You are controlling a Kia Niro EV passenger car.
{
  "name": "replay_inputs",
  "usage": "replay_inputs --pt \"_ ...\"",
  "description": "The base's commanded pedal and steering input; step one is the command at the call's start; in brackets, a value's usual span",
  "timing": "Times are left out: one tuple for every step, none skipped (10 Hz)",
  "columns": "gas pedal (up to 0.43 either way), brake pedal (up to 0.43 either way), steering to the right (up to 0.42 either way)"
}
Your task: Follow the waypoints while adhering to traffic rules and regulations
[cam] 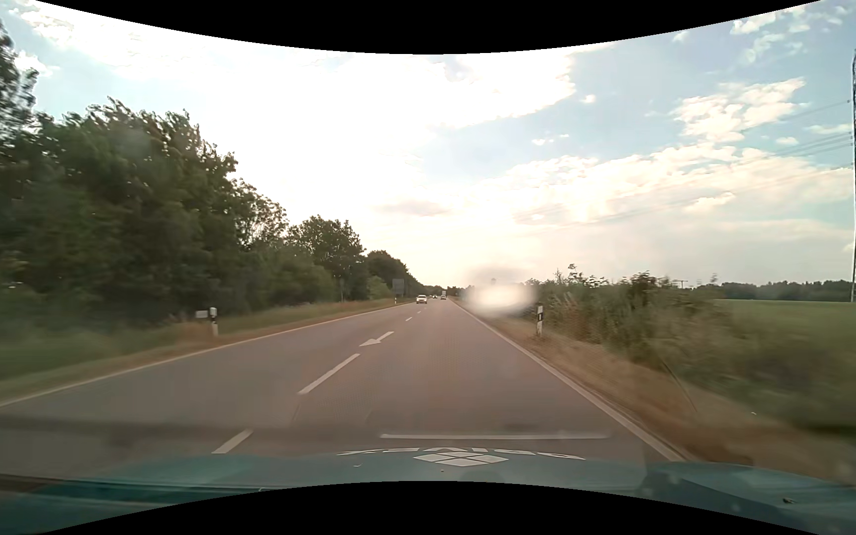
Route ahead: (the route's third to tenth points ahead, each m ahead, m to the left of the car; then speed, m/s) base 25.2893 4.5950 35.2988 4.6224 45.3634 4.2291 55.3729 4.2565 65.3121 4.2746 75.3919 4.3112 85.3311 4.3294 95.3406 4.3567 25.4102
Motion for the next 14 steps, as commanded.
replay_inputs --pt "0.197 0.000 -0.001" --pt "0.197 0.000 0.000" --pt "0.197 0.000 -0.001" --pt "0.197 0.000 -0.002" --pt "0.197 0.000 -0.003" --pt "0.197 0.000 -0.002" --pt "0.197 0.000 -0.002" --pt "0.197 0.000 -0.002" --pt "0.197 0.000 -0.002" --pt "0.209 0.000 -0.003" --pt "0.209 0.000 -0.002" --pt "0.209 0.000 -0.003" --pt "0.209 0.000 -0.003" --pt "0.209 0.000 -0.003"
